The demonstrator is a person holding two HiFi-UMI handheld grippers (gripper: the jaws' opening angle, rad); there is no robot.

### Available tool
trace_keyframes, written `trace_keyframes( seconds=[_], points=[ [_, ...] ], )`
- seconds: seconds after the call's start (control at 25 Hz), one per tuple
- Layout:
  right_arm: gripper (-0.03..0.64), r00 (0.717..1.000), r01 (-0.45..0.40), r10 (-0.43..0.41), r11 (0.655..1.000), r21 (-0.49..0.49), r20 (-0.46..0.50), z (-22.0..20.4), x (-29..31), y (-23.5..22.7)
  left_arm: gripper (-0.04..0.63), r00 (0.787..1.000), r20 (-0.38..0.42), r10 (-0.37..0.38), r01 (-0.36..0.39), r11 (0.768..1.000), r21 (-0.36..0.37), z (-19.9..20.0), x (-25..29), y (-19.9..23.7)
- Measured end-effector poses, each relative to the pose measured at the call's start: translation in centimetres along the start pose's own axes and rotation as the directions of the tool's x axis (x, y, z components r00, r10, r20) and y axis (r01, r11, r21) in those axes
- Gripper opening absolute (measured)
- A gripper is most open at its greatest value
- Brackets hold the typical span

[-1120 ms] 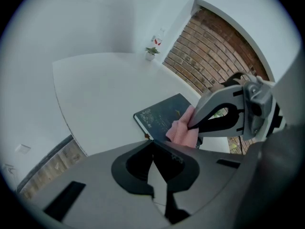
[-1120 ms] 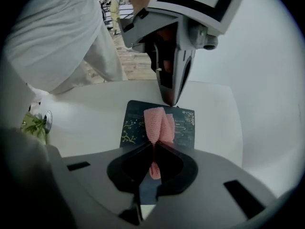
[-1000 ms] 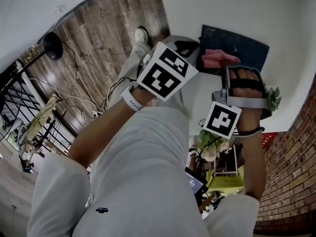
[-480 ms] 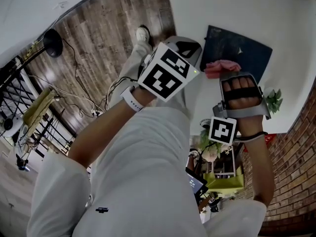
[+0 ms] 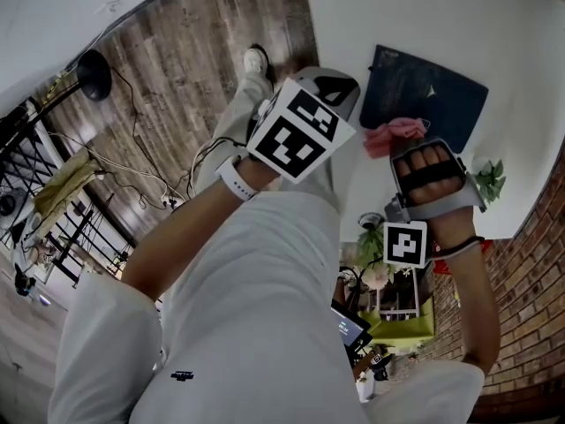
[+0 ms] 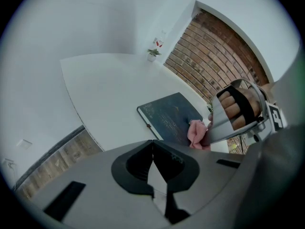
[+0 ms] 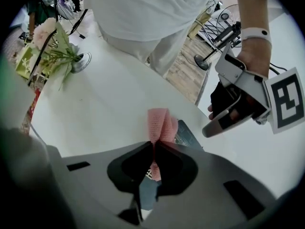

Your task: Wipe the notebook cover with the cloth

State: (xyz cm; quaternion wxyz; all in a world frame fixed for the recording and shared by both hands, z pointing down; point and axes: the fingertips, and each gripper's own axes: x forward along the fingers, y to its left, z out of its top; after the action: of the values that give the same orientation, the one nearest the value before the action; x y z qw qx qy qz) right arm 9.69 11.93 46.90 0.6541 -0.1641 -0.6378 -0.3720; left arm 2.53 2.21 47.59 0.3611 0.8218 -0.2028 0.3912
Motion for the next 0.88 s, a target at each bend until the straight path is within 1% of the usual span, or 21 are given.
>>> trace_keyframes(
  seconds=[0.08,0.16,0.28,0.4,0.52,0.64,0.76,0.88],
  points=[
    [0.029,0.999,0.004,-0.004,1.000,-0.003,0.036,1.1,-0.3,0.1,0.018,1.000,0.001,0.001,-0.001,1.000,0.001,0.0,-0.1,0.0],
    [0.029,0.997,0.001,-0.003,1.000,0.026,0.075,2.1,-0.6,0.2,0.018,1.000,0.005,0.002,-0.002,1.000,0.000,0.1,-0.1,0.0],
    [0.029,0.992,-0.012,-0.002,0.994,0.109,0.130,2.9,-1.2,-0.1,0.019,1.000,0.008,0.002,-0.002,1.000,0.000,0.1,-0.2,0.0],
    [0.029,0.985,-0.008,-0.033,0.972,0.236,0.169,2.6,-2.1,-1.2,0.018,1.000,0.011,0.004,-0.004,1.000,-0.003,0.1,-0.3,0.0],
    [0.029,0.982,0.019,-0.088,0.924,0.382,0.166,0.8,-3.0,-3.3,0.018,1.000,0.017,0.006,-0.006,1.000,-0.006,0.1,-0.4,0.0],
    [0.029,0.978,0.028,-0.130,0.856,0.516,0.163,-1.2,-3.3,-5.4,0.018,1.000,0.025,0.016,-0.016,1.000,-0.012,0.3,-0.6,0.4],
    [0.029,0.978,0.037,-0.151,0.800,0.598,0.142,-3.0,-3.0,-7.0,0.018,0.999,0.037,0.025,-0.024,1.000,-0.017,0.5,-0.9,0.6],
    [0.029,0.981,0.055,-0.160,0.763,0.644,0.106,-4.6,-2.3,-8.4,0.018,0.999,0.045,0.029,-0.029,0.999,-0.017,0.8,-1.2,0.9]
  ],
)
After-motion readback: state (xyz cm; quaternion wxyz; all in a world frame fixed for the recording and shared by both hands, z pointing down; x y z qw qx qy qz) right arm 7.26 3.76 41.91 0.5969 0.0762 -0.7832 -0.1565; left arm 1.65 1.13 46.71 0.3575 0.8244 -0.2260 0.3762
